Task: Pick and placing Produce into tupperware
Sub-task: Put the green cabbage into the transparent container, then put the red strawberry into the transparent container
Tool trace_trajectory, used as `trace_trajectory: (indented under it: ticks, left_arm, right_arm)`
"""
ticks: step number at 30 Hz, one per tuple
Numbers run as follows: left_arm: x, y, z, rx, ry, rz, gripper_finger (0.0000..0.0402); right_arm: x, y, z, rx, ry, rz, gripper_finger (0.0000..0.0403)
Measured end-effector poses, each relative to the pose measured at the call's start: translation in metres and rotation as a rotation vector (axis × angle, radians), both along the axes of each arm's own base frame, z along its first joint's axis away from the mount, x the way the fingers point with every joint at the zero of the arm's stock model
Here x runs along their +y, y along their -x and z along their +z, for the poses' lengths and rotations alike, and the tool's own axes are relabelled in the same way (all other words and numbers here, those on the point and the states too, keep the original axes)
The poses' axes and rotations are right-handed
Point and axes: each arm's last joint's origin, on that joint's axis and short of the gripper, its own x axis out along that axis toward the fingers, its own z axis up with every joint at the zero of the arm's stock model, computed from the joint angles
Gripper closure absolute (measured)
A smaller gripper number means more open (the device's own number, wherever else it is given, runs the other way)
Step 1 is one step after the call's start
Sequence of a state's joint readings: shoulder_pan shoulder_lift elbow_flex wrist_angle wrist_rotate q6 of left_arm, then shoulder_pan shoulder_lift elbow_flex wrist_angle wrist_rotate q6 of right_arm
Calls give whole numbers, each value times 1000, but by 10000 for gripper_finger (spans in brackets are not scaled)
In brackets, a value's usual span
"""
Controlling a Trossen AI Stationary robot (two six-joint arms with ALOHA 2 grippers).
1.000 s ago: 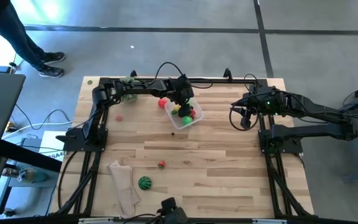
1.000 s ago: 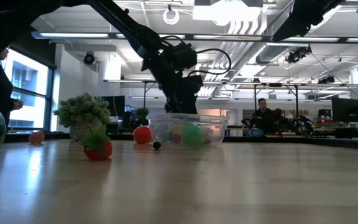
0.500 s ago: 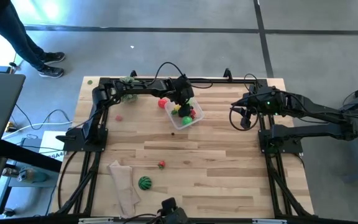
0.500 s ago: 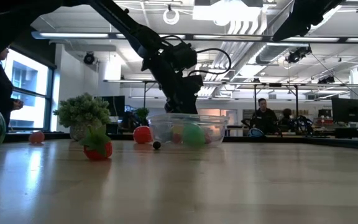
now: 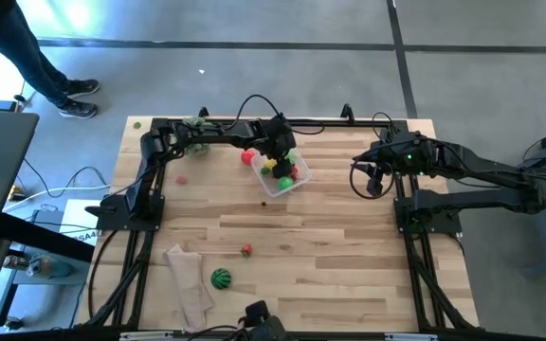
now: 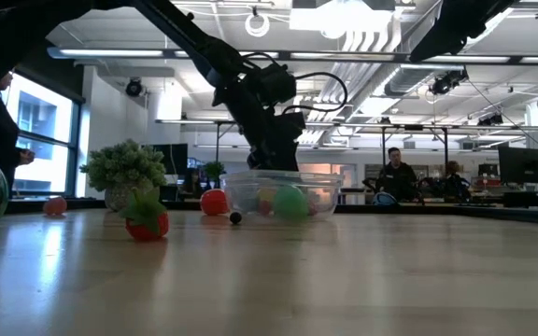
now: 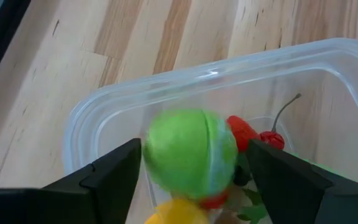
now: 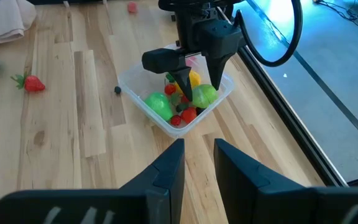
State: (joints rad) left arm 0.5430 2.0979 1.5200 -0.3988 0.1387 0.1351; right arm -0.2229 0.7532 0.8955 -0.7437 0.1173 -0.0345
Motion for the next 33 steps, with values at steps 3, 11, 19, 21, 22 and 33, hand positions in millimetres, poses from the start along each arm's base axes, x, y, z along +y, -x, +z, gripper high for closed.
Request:
trace_trajectory:
  ticks: [3,11,19,21,22,33]
  left_arm:
    - [0,0,0,-2,5,7,100]
    - [0,0,1,-6,14,4,82]
    - [-4,4,7,4,49,-2,91]
    - [-6,8,13,14,67,-3,93]
    - [-7,8,14,12,70,-3,94]
    - [-16,15,75,122,228,-4,98]
  right_arm:
    - [0,0,0,0,0,0,327]
    - [0,0,0,0,0,0,327]
    - [0,0,0,0,0,0,327]
    - [0,0,0,1,0,0,327]
    - [0,0,0,0,0,0,327]
    - [0,0,0,0,0,0,327]
